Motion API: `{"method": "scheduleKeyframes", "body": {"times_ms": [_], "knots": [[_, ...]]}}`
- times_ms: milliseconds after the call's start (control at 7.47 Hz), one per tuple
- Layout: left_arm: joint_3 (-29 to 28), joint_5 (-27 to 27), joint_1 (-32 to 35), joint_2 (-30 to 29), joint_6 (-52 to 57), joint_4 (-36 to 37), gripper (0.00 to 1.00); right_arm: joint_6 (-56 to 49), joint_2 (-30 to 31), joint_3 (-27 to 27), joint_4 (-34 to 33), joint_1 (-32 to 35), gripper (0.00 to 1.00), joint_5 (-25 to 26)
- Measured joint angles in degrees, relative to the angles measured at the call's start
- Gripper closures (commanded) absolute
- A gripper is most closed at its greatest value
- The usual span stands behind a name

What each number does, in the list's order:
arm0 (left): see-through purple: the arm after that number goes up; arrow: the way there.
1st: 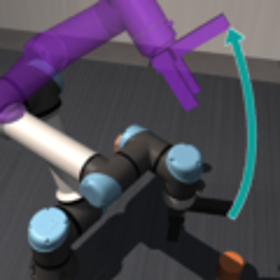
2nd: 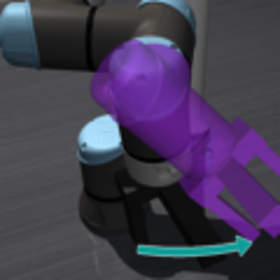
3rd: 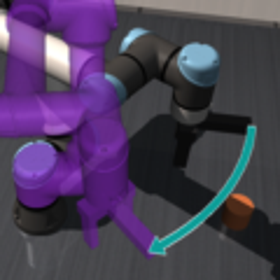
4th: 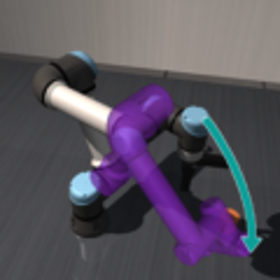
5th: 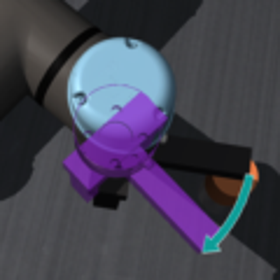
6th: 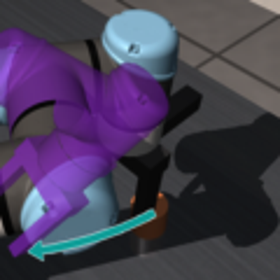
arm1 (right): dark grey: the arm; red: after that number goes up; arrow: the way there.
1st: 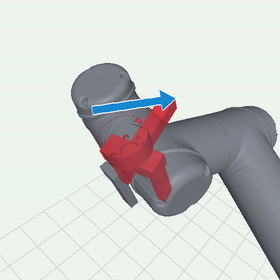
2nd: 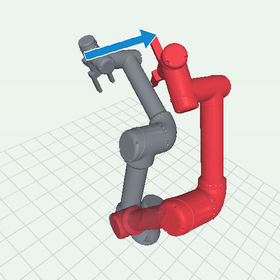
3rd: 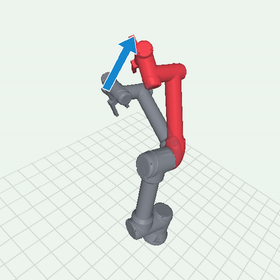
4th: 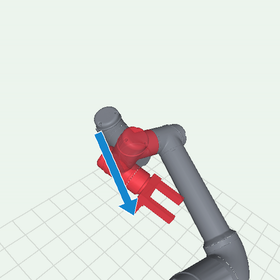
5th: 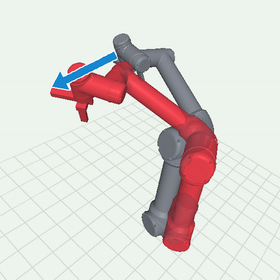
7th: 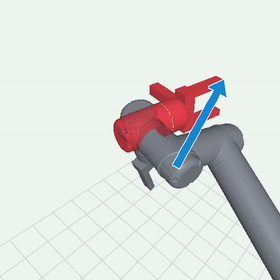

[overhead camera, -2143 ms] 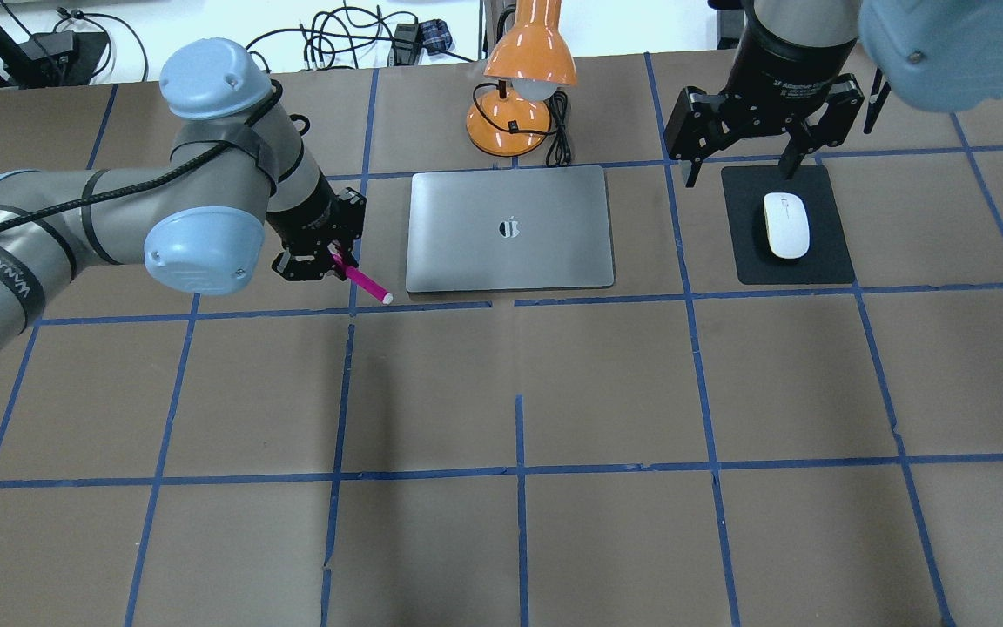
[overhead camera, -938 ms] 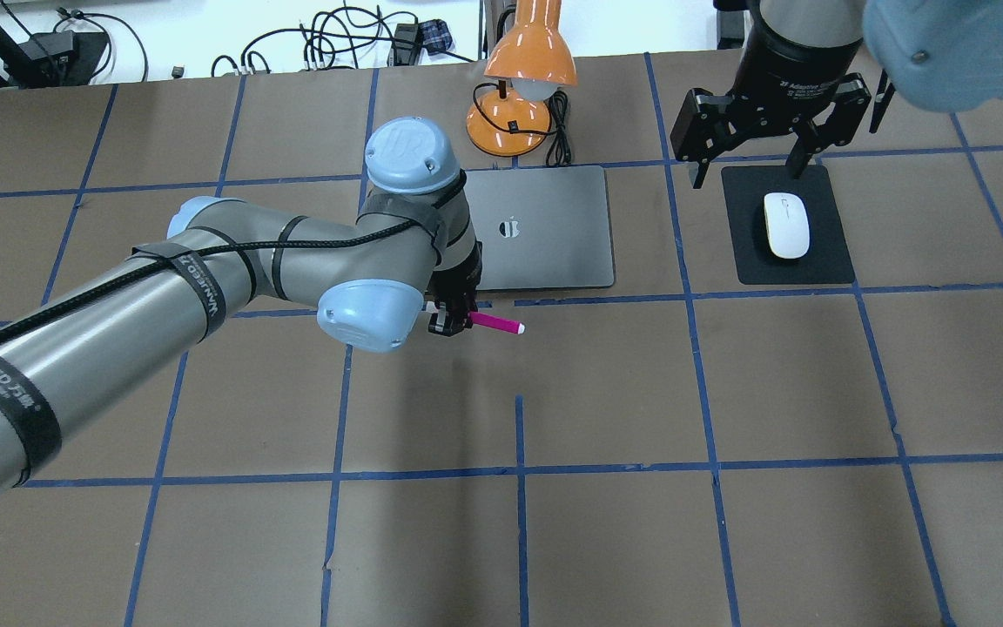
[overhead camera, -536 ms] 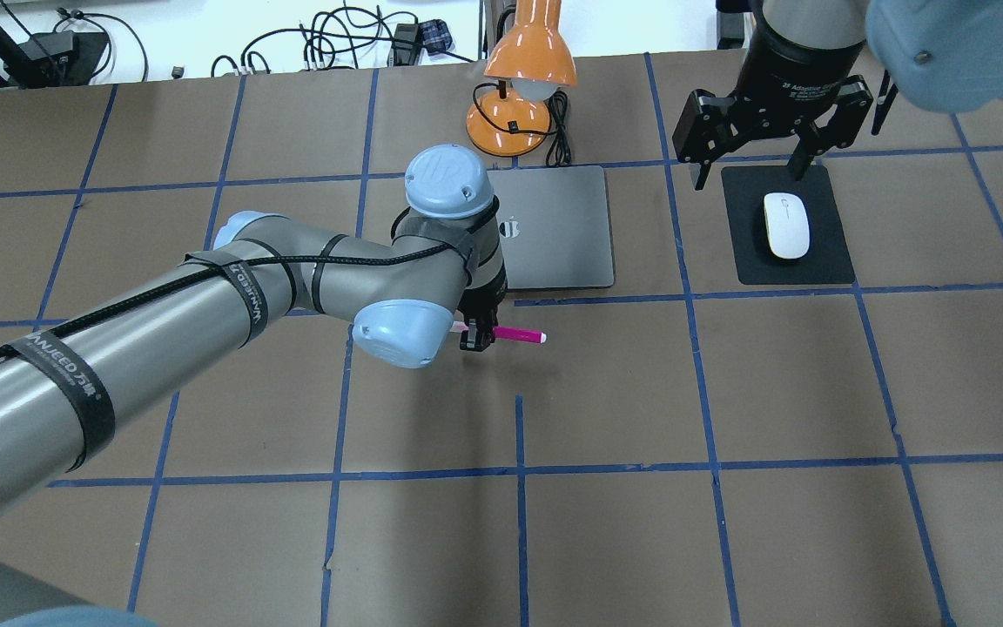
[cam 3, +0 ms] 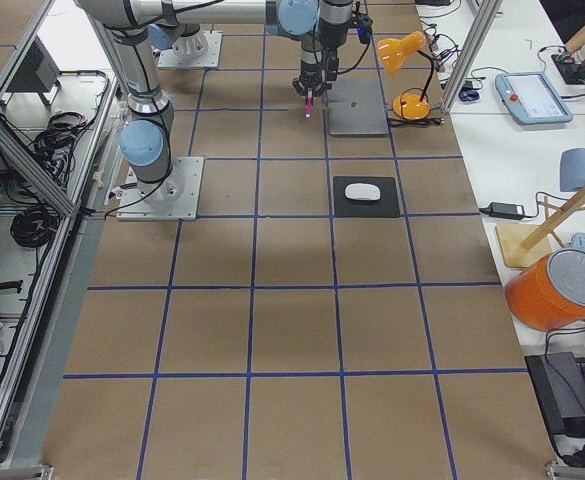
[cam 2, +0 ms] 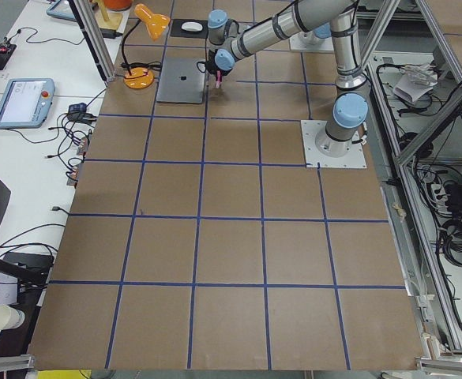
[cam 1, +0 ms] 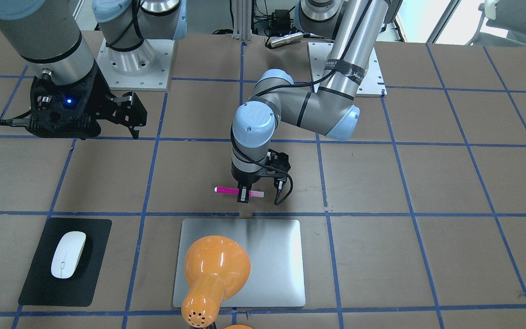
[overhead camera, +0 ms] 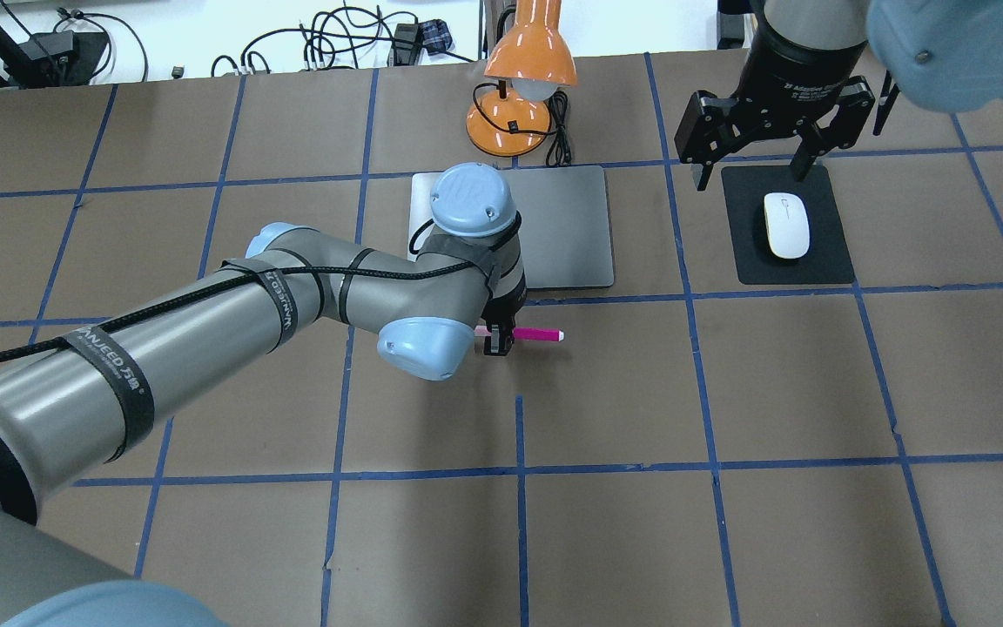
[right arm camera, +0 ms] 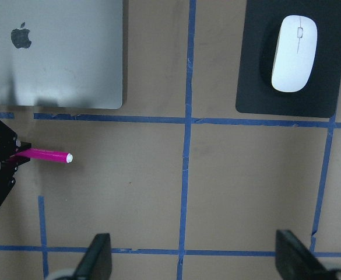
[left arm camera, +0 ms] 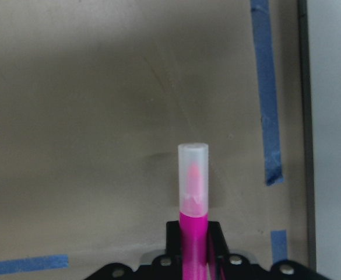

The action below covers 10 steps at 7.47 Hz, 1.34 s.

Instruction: Place pen and mouse around notebook

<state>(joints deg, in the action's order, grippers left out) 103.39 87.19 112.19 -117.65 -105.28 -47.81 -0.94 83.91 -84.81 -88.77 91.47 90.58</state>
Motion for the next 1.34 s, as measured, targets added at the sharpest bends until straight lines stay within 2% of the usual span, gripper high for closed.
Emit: {"method": "scheduleKeyframes", "body": {"times_ms": [134, 402, 536, 938, 1339], "knots": [[0.0, 0.0, 0.1, 0.0, 0.3, 0.0, 0.04, 0.0, 0.0, 0.0, 0.0, 0.0, 0.00, -0.1], [-0.1, -0.1, 0.1, 0.3, 4.5, 0.0, 0.03, 0.0, 0.0, 0.0, 0.1, 0.0, 0.00, -0.1], [-0.2, 0.0, -0.2, 1.0, 10.5, -0.3, 0.02, 0.0, 0.0, -0.1, 0.0, 0.0, 0.00, -0.1], [-0.4, -2.0, -5.0, 4.3, 39.2, -2.0, 0.01, 0.1, 0.0, -0.1, 0.1, 0.0, 0.00, -0.3], [-3.4, -3.4, -11.8, 9.6, 66.7, -12.4, 0.00, 0.1, 0.0, -0.1, 0.0, 0.1, 0.00, -0.1]]}}
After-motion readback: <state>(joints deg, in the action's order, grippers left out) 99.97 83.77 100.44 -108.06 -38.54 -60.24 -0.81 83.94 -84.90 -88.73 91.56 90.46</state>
